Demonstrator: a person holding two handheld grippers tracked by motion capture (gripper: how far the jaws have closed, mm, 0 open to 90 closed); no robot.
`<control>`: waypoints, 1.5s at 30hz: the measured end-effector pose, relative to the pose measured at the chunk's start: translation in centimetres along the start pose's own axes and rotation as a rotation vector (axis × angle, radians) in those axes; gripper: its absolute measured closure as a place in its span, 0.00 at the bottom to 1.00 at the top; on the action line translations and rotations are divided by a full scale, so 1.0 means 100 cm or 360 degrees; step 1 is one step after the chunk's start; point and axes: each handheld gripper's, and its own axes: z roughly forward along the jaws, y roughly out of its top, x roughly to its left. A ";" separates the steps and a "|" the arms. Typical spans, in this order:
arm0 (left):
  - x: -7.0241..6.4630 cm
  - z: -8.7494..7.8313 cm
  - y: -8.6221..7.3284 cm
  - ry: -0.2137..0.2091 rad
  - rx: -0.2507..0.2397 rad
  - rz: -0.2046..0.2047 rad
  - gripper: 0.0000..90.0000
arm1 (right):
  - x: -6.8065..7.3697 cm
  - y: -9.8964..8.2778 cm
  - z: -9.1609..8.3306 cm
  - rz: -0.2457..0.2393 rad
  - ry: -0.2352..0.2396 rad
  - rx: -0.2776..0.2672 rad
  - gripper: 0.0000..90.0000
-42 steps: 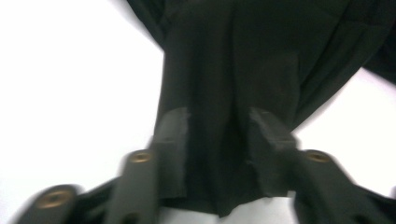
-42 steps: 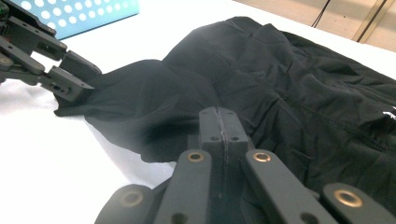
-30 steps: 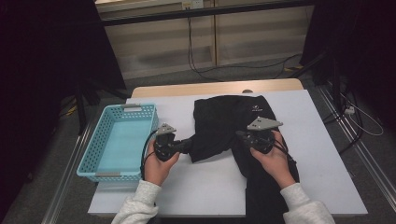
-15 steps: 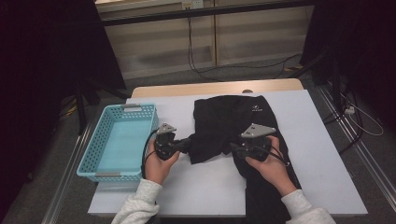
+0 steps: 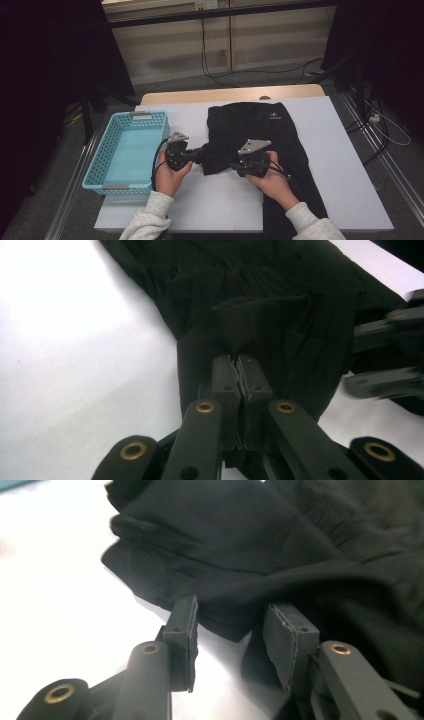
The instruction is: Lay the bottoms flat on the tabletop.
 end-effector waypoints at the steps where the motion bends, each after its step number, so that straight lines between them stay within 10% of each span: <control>1: -0.001 0.001 0.000 -0.0009 0.0002 0.0000 0.98 | -0.001 0.000 0.005 0.0005 0.0001 0.0012 0.63; 8: -0.002 0.002 0.001 -0.0017 0.0006 -0.0006 0.98 | 0.002 0.002 0.024 -0.0009 0.0025 0.0103 0.72; 14: -0.003 0.000 0.002 -0.0008 0.0009 0.0003 0.98 | 0.005 0.009 0.028 -0.0029 0.0069 0.0147 0.99; 35: -0.008 -0.007 0.001 -0.0035 0.0060 -0.0043 0.97 | 0.015 -0.016 -0.041 -0.0021 0.0229 -0.0032 0.99; 45: -0.013 0.002 -0.003 -0.0076 0.0114 -0.0041 0.97 | 0.013 -0.020 -0.045 0.0003 0.0048 0.0013 0.76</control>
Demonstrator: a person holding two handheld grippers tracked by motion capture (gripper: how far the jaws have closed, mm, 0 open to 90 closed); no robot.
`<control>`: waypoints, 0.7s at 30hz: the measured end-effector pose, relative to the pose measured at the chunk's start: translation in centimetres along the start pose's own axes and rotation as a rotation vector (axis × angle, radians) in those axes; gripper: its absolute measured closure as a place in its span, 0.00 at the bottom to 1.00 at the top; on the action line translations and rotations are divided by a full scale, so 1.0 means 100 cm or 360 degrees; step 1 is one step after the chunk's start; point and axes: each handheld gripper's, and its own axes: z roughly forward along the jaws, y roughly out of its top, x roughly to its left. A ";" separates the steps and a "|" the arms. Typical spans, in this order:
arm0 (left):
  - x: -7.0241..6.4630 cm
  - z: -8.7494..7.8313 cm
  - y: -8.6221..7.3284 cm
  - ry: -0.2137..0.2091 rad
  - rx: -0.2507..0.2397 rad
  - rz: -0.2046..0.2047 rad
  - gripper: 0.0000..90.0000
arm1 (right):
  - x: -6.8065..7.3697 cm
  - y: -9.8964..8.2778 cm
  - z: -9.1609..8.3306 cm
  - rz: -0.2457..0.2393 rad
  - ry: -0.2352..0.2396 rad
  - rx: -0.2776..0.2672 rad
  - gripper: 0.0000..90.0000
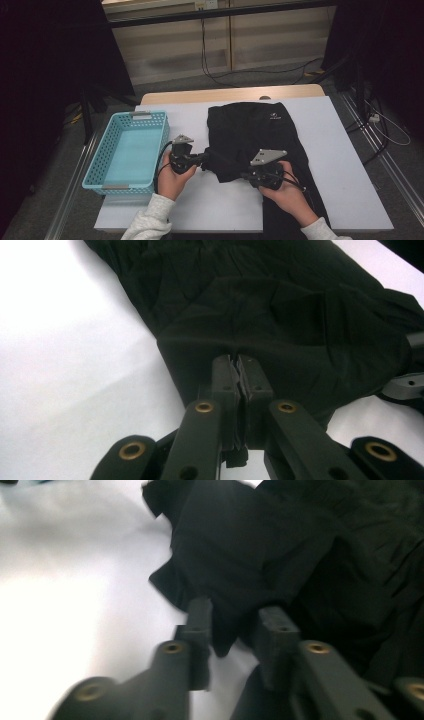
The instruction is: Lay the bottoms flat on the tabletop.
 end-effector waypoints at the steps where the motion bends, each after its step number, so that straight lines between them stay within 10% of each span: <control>1: 0.000 0.001 0.000 -0.0002 -0.0001 -0.0002 0.97 | 0.002 0.002 0.000 -0.0004 -0.0028 -0.0007 0.71; 10: -0.001 0.004 -0.001 -0.0030 0.0010 -0.0026 0.97 | 0.024 0.023 0.007 -0.0110 -0.0112 -0.0127 0.61; 21: -0.003 -0.002 -0.002 -0.0039 -0.0009 -0.0013 0.93 | 0.045 0.029 0.072 -0.0097 -0.0012 0.0037 0.59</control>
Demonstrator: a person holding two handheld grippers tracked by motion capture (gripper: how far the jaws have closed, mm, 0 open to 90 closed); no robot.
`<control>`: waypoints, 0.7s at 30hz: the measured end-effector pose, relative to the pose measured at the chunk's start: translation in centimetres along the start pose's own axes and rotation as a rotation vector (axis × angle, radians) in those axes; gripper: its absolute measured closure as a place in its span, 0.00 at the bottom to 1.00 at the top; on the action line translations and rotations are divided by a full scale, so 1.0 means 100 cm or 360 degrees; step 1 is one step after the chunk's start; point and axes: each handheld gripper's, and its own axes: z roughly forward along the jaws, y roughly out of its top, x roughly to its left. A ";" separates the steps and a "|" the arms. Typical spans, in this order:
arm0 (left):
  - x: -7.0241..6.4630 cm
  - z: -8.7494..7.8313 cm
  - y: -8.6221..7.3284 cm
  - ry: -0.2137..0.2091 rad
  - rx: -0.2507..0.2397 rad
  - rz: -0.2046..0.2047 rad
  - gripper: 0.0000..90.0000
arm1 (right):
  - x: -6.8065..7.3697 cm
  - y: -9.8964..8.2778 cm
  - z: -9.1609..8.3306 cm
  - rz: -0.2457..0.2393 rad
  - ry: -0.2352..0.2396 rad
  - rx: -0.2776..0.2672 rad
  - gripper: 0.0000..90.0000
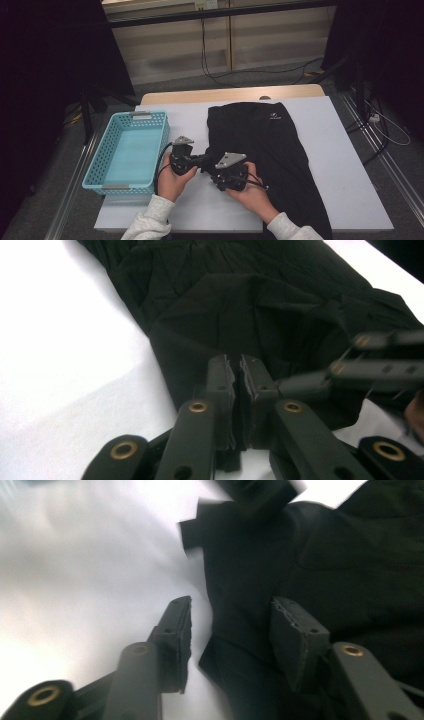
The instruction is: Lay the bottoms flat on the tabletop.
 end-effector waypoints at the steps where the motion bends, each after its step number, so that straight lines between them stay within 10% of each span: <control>1: 0.000 -0.001 0.000 -0.0007 0.0003 0.0003 0.93 | 0.003 0.000 0.003 -0.0037 -0.0018 0.0030 0.61; 6: 0.000 -0.004 0.001 0.0026 -0.0054 0.0029 0.87 | -0.001 0.000 0.004 -0.0004 -0.0026 0.0012 0.96; 12: 0.006 -0.005 0.000 0.0091 -0.0113 0.0005 0.60 | -0.009 -0.002 -0.021 0.0089 0.0057 -0.0068 0.96; 21: 0.010 0.005 -0.012 0.0103 -0.0013 -0.0023 0.52 | -0.018 -0.028 -0.054 0.0153 0.0067 -0.0108 0.96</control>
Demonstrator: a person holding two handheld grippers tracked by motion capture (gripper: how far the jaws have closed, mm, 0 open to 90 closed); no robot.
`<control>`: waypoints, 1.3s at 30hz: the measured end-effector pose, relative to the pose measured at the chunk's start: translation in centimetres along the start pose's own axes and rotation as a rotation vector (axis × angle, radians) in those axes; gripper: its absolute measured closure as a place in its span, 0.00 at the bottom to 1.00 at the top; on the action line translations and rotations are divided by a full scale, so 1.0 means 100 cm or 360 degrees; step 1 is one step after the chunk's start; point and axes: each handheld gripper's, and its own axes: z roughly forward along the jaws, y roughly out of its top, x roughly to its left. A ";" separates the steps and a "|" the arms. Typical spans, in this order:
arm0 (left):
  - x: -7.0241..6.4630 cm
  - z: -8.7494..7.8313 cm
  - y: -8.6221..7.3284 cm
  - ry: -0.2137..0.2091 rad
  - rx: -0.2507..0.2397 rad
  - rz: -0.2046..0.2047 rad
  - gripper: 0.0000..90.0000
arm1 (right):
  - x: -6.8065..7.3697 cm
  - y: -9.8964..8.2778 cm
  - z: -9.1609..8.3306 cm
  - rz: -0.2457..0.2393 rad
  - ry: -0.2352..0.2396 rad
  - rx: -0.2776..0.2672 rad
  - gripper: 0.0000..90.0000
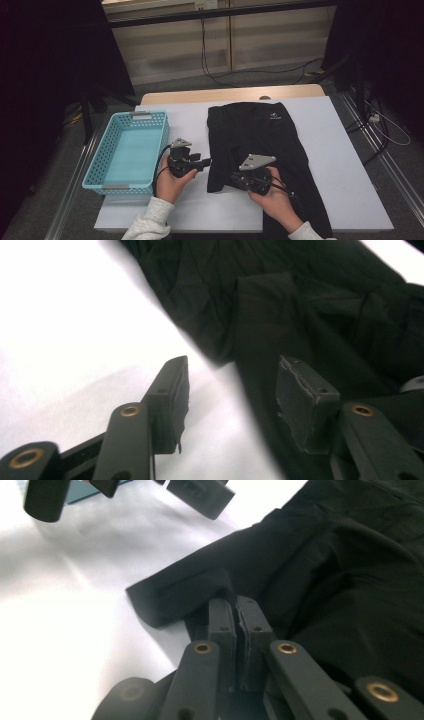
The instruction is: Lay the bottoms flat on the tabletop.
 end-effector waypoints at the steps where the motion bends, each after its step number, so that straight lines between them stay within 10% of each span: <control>1: 0.001 0.000 -0.001 -0.0004 0.0011 0.0003 0.51 | -0.001 -0.001 -0.003 0.0004 0.0002 -0.0001 0.96; 13: -0.015 0.011 -0.002 -0.0088 0.0062 0.0057 0.48 | -0.034 -0.011 -0.035 0.0187 -0.0136 -0.0111 0.97; 28: -0.038 0.039 -0.006 -0.0107 0.0099 0.0160 0.54 | -0.033 -0.021 -0.025 0.0153 -0.0138 -0.0018 0.95; 39: -0.046 0.039 -0.001 -0.0124 0.0151 0.0190 0.98 | -0.017 -0.013 -0.026 0.0074 -0.0029 -0.0046 0.96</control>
